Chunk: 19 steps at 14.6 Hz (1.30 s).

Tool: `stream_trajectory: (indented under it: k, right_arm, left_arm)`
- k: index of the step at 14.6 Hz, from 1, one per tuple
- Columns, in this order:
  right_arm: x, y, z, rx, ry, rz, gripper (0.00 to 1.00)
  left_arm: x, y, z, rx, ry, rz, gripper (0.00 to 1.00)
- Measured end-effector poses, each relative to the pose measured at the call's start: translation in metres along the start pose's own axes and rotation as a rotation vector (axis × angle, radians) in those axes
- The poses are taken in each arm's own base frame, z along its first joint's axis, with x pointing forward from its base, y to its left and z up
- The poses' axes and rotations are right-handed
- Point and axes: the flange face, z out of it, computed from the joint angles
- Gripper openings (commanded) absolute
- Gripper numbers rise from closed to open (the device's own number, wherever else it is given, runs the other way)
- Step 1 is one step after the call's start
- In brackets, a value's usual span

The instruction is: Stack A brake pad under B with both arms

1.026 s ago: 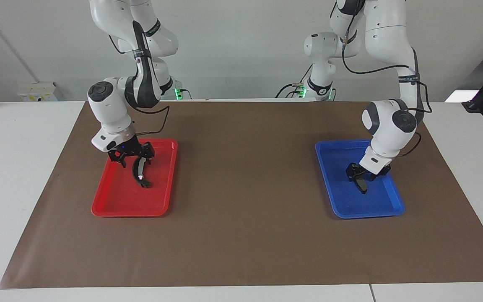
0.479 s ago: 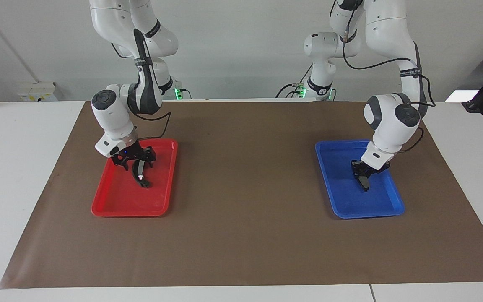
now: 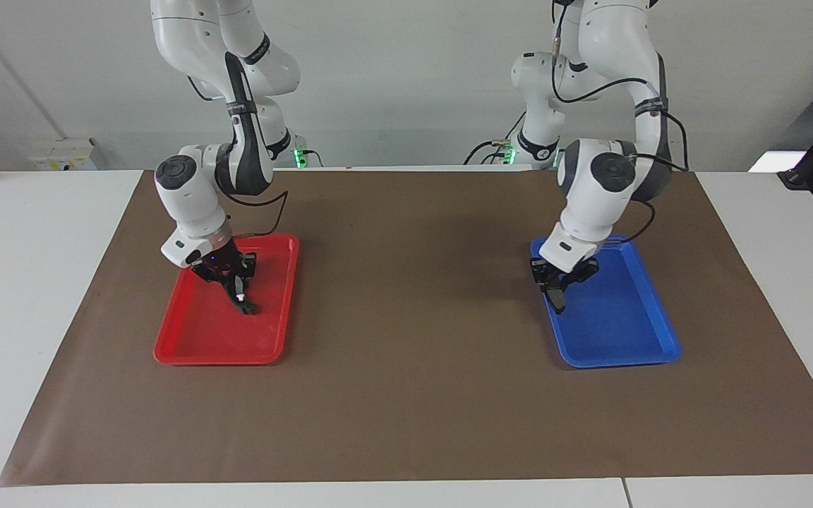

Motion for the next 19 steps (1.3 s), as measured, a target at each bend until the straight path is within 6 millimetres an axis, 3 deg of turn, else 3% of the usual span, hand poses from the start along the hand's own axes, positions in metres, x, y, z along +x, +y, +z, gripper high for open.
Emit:
stream_trajectory:
  k: [3, 6, 8, 9, 10, 13, 14, 19]
  right_arm:
    - [0.011, 0.001, -0.013, 0.005, -0.024, 0.029, 0.00]
    - [0.027, 0.002, -0.048, 0.012, -0.066, 0.086, 0.00]
    - [0.029, 0.002, -0.073, 0.016, -0.080, 0.101, 0.00]
    - [0.028, 0.002, -0.085, 0.018, -0.085, 0.105, 0.00]
    - [0.027, 0.001, -0.096, 0.020, -0.093, 0.111, 0.00]
    - [0.036, -0.016, -0.125, 0.020, -0.121, 0.141, 0.00]
    - [0.041, -0.028, -0.134, 0.019, -0.122, 0.140, 0.00]
    - [0.057, -0.097, -0.144, 0.016, -0.108, 0.078, 0.00]
  left_arm:
    - [-0.021, 0.077, 0.006, -0.012, 0.016, -0.022, 0.10]
    - [-0.031, 0.154, 0.030, -0.019, 0.023, -0.059, 0.10]
    - [-0.033, 0.188, 0.042, -0.021, 0.025, -0.056, 0.12]
    - [-0.035, 0.199, 0.047, -0.020, 0.024, -0.052, 0.18]
    - [-0.037, 0.209, 0.050, -0.021, 0.025, -0.047, 0.30]
    - [-0.040, 0.225, 0.057, -0.033, 0.039, -0.033, 0.92]
    - [-0.040, 0.225, 0.058, -0.032, 0.039, -0.033, 0.98]
    - [-0.040, 0.225, 0.059, -0.030, 0.036, -0.033, 0.98]
